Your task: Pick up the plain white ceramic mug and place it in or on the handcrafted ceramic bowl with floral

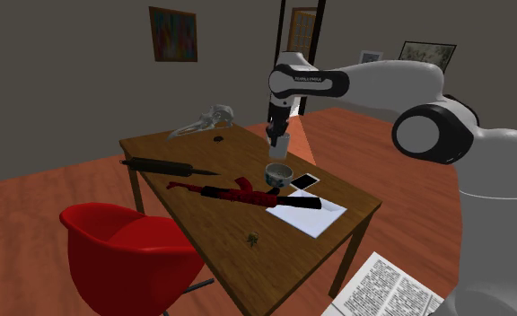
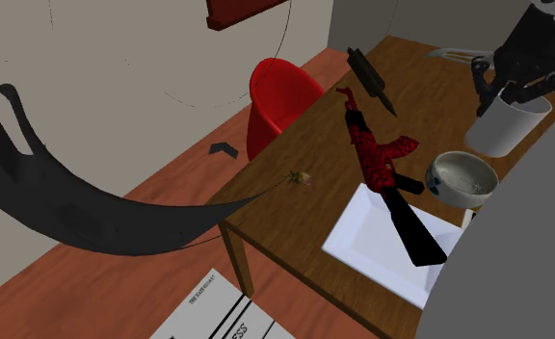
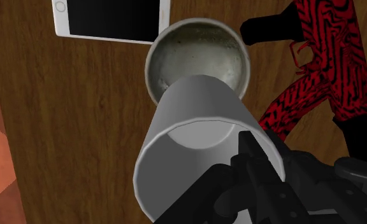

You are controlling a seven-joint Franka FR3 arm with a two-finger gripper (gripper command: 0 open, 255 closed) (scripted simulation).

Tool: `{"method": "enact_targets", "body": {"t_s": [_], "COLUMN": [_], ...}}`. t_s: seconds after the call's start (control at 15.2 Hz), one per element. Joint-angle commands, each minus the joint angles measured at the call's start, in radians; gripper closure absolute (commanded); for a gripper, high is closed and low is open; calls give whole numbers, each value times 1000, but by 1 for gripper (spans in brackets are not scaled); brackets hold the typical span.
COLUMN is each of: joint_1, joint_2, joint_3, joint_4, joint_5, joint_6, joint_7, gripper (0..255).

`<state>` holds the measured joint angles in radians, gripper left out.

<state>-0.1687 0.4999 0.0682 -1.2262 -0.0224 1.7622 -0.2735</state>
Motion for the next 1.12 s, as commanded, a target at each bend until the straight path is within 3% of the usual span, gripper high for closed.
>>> {"method": "enact_targets", "body": {"t_s": [0.0, 0.59, 1.06], "joint_1": [0, -2, -2], "joint_2": [0, 5, 5], "joint_3": [0, -1, -1], "joint_4": [-25, -139, -139], "joint_5": [0, -1, -1], "joint_6": [26, 145, 145], "joint_7": [1, 1, 1], "gripper": [255, 255, 255]}}
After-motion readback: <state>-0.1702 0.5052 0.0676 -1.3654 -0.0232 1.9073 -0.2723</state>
